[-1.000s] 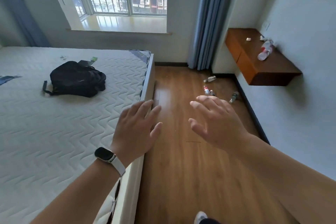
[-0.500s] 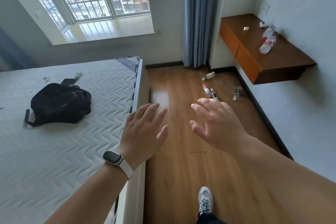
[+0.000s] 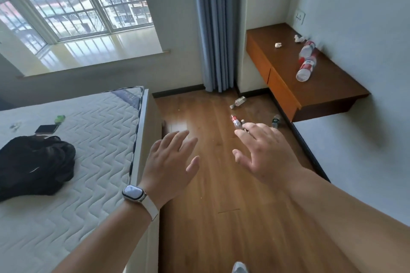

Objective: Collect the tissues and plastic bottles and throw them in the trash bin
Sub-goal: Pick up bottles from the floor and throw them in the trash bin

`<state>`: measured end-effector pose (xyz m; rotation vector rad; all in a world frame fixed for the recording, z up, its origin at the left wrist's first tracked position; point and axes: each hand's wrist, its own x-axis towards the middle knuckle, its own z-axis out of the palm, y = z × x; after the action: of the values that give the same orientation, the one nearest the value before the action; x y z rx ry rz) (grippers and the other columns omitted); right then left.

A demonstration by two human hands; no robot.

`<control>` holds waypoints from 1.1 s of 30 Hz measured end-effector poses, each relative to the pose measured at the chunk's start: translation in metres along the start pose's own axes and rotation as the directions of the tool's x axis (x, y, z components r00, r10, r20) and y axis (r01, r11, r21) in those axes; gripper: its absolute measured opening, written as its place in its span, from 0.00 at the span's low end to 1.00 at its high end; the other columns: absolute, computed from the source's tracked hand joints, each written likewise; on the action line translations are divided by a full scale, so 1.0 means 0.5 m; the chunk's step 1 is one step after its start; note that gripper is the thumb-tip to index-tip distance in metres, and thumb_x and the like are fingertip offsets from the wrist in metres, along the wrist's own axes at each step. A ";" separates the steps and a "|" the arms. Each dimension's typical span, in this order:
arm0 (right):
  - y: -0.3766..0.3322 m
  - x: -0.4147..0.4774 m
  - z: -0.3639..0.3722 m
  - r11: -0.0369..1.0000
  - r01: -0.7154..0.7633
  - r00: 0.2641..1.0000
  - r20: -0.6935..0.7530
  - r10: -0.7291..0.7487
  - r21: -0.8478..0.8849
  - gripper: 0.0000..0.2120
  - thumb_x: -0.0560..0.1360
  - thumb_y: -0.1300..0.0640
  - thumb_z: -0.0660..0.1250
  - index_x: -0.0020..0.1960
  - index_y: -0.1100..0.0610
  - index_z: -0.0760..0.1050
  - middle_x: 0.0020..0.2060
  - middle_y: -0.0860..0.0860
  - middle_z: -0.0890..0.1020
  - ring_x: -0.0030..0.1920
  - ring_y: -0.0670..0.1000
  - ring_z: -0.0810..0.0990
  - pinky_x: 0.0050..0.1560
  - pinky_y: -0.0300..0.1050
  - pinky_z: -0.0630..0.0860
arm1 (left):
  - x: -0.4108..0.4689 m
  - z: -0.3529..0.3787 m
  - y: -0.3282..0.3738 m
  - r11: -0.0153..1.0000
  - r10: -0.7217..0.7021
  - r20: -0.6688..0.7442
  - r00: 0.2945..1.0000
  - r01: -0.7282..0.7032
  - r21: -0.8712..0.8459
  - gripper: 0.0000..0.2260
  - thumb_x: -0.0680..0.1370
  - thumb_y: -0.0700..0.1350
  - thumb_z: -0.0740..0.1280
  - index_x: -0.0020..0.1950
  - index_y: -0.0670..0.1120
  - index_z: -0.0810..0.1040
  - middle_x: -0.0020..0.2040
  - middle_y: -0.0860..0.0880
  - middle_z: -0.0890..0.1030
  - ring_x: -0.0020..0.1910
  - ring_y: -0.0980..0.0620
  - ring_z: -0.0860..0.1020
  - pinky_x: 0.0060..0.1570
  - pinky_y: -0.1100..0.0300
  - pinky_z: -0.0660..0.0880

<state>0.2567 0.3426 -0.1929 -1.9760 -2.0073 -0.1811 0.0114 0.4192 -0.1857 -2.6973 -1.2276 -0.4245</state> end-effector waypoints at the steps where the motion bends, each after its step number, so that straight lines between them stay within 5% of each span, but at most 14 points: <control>1: 0.009 0.010 0.001 1.000 -0.003 1.000 -0.006 0.003 -0.006 0.24 0.76 0.42 0.57 0.62 0.56 0.77 0.59 0.54 0.78 0.60 0.57 0.75 0.58 0.54 0.72 | 0.018 0.005 -0.004 1.000 0.010 0.002 1.000 -0.010 0.006 0.20 0.76 0.56 0.59 0.64 0.50 0.76 0.65 0.48 0.77 0.66 0.47 0.72 0.60 0.49 0.71; 33: 0.089 0.631 0.221 0.944 -0.266 0.944 0.145 0.296 -0.198 0.25 0.78 0.40 0.55 0.65 0.54 0.74 0.63 0.54 0.77 0.63 0.55 0.74 0.62 0.53 0.73 | 0.670 0.312 -0.437 0.919 0.342 -0.012 0.940 -0.337 -0.203 0.18 0.76 0.54 0.65 0.64 0.50 0.75 0.67 0.48 0.75 0.67 0.45 0.73 0.59 0.47 0.72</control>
<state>0.2878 0.6780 -0.2047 -2.4421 -1.8310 -0.1261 0.0860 0.8403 -0.2244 -3.0154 -0.7268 -0.4915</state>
